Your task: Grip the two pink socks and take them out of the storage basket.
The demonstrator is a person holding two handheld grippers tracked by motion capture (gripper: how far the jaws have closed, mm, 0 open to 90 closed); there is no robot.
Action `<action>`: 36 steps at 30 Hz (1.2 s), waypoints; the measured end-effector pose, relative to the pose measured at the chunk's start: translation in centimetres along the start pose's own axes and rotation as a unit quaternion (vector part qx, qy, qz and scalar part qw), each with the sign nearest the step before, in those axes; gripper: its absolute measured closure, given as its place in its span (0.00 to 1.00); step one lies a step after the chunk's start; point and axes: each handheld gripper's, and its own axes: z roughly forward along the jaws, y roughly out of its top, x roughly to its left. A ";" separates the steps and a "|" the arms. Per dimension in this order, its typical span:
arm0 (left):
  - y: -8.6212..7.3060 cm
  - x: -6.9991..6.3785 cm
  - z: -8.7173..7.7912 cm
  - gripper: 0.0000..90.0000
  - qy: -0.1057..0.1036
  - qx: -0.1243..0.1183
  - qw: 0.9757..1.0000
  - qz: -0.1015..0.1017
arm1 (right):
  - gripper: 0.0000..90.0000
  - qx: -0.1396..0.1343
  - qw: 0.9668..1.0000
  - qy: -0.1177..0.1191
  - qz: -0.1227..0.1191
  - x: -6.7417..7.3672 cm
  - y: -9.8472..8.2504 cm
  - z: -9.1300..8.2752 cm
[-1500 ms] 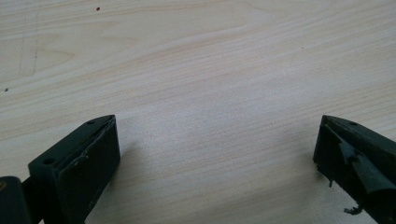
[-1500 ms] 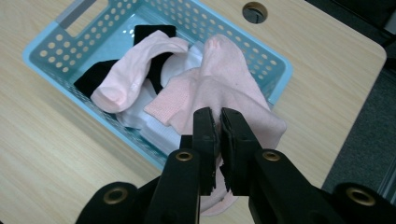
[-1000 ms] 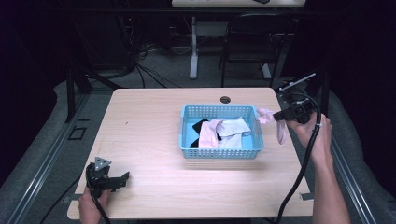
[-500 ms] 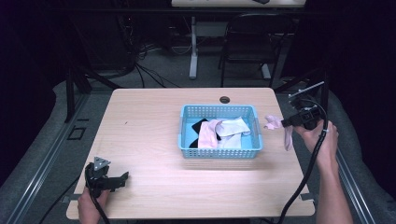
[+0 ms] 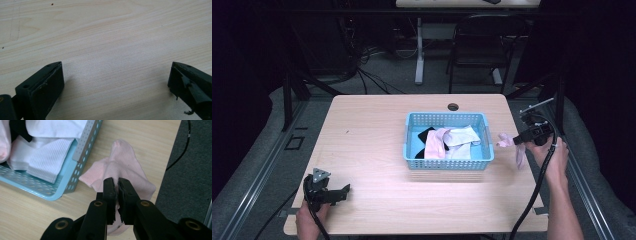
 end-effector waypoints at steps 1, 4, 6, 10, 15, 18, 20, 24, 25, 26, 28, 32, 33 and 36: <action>0.0 0.0 0.0 0.01 0.000 0.000 1.000 0.000 | 0.94 0.004 1.000 0.003 0.001 -0.1 -0.1 0.5; 0.0 0.0 0.0 0.01 0.000 0.000 1.000 0.000 | 0.94 0.015 1.000 0.004 0.007 -0.3 -0.3 1.7; 0.0 0.0 0.0 0.01 0.000 0.000 1.000 0.000 | 0.94 0.025 1.000 0.007 0.007 -0.3 -0.4 2.5; 0.0 0.0 0.0 0.01 0.001 0.000 1.000 0.001 | 0.94 0.037 0.999 0.016 0.015 -0.3 -0.5 4.0; 0.0 -0.1 0.0 0.01 0.002 0.000 1.000 0.001 | 0.93 0.050 0.998 0.020 0.022 -0.5 -0.7 5.5; 0.0 -0.1 0.0 0.01 0.002 -0.001 1.000 0.001 | 0.92 0.055 0.998 0.024 0.033 -0.8 -0.8 6.1; 0.0 -0.1 0.0 0.01 0.003 -0.001 1.000 0.001 | 0.92 0.056 0.998 0.026 0.034 -0.9 -0.7 6.3; 0.0 -0.1 0.0 0.01 0.004 -0.002 1.000 0.003 | 0.87 0.059 0.997 0.024 0.046 -1.1 -1.0 7.5; 0.0 -0.1 0.0 0.01 0.003 -0.002 1.000 0.002 | 0.82 0.063 0.997 0.022 0.043 -1.1 -1.0 7.4; 0.0 -0.1 0.0 0.01 0.003 -0.002 1.000 0.002 | 0.78 0.059 0.997 0.024 0.042 -1.1 -1.0 7.3; 0.0 -0.1 0.0 0.01 0.004 -0.002 1.000 0.002 | 0.71 0.049 0.998 0.021 0.041 -1.1 -1.1 6.8; 0.0 -0.1 0.0 0.01 0.004 -0.002 1.000 0.002 | 0.52 0.023 0.999 0.024 0.032 -0.7 -0.8 5.0; 0.0 -0.1 0.0 0.01 0.004 -0.002 1.000 0.002 | 0.48 0.018 0.999 0.025 0.026 -0.6 -0.8 4.6; 0.0 -0.1 0.0 0.01 0.003 -0.002 1.000 0.002 | 0.37 0.002 0.999 0.049 0.014 -0.2 -0.5 3.1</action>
